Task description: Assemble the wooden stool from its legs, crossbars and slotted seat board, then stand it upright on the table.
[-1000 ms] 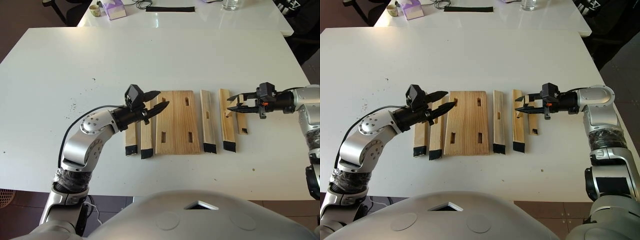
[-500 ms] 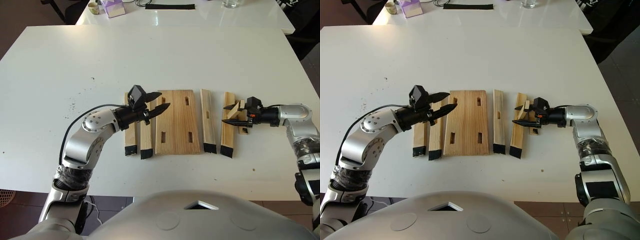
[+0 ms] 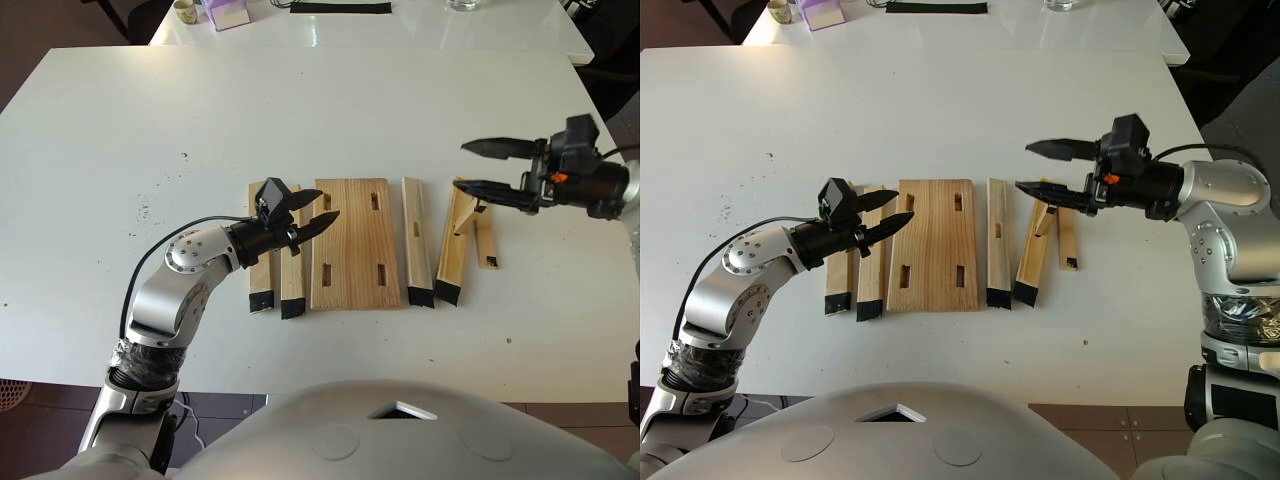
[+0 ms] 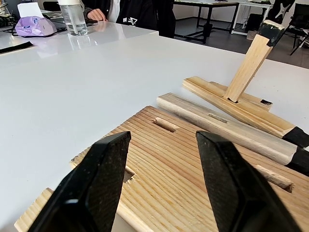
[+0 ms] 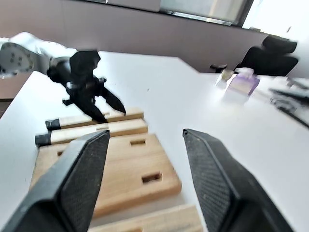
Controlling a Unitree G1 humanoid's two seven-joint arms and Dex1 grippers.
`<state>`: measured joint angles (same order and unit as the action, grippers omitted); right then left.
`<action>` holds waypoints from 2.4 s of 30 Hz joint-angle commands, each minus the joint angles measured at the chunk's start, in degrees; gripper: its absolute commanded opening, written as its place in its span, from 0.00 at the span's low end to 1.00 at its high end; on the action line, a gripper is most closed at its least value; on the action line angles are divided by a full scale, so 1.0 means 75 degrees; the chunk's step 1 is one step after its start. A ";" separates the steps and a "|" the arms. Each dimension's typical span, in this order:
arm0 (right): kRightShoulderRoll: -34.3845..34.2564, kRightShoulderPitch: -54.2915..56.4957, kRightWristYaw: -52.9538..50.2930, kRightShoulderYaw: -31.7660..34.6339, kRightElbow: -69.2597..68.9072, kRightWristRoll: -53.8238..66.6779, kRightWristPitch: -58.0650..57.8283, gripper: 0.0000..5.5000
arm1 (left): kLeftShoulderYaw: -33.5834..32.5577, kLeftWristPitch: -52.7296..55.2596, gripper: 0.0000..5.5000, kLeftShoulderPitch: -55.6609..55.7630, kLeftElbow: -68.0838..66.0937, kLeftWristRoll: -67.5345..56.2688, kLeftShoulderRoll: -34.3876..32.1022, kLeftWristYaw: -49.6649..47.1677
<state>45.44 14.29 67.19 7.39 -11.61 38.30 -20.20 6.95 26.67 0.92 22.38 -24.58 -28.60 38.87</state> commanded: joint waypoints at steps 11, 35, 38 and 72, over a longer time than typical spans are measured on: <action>-0.0853 0.0291 -0.0692 -0.0298 0.0518 0.0277 -0.0682 0.50 | 0.0114 -0.0005 0.46 0.0217 -0.0214 0.0210 -0.0022 0.0227; 0.0170 -0.2952 0.0167 -0.1673 -0.1026 -0.1268 0.0907 0.50 | 0.0112 -0.0174 0.46 -0.0252 -0.0421 0.0398 0.0108 0.0101; 0.0139 -0.2876 0.0424 -0.1847 0.0231 -0.2282 0.2291 0.50 | 0.0058 -0.0192 0.46 -0.0171 -0.0593 0.0376 0.0103 0.0218; 0.0548 -0.4837 -0.2950 0.0018 -0.3491 -0.3312 -0.0883 0.68 | 0.0047 -0.0478 0.46 -0.1505 -0.0153 0.0840 0.0195 -0.0271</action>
<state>51.55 -18.01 51.87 6.26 -30.83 16.03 -19.63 8.22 23.04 -9.15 19.83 -18.75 -26.99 37.83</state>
